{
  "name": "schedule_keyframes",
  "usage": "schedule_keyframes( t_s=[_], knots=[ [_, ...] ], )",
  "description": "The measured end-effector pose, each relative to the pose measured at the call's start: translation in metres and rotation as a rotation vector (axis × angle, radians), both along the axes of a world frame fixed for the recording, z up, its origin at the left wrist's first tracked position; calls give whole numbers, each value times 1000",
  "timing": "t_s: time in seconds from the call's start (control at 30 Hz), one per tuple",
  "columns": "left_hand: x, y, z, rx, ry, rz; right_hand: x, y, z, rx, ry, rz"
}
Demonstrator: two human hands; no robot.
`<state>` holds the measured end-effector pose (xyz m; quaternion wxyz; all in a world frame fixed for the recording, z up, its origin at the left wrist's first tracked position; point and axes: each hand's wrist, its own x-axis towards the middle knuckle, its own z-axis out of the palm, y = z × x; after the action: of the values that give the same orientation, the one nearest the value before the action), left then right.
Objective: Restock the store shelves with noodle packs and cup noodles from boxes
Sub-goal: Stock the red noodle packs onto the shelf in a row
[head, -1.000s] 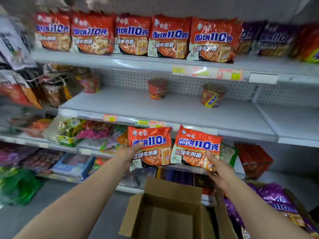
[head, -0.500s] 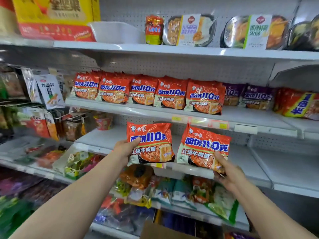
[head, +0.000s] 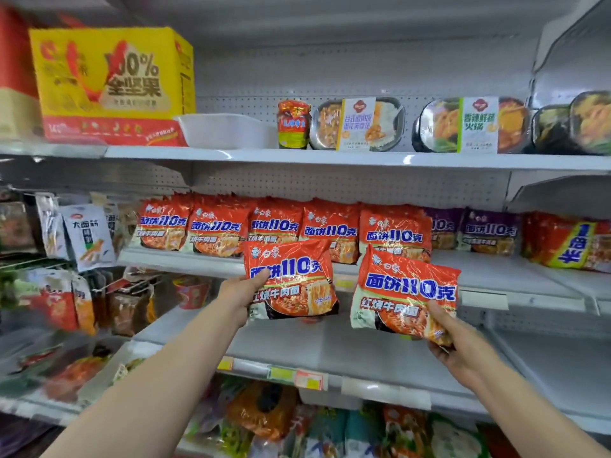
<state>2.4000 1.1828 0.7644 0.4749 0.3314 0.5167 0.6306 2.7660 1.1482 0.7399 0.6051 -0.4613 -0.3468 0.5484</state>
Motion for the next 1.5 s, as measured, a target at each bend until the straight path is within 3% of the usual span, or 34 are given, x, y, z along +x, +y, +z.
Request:
schedule_keyframes(
  t_s=[0.7,0.9,1.33,1.5],
  knots=[
    [-112,191,62,120,164,-29,-82,95,53,173,49,-94],
    [-113,207,59,145,318,-22,-90,108,52,190,70,-145],
    [-120,216,49,131,877,192,-118,137,40,144,29,-112],
    [-112,221,36,176,977,275,-120,134,40,145,29,-130]
  ],
)
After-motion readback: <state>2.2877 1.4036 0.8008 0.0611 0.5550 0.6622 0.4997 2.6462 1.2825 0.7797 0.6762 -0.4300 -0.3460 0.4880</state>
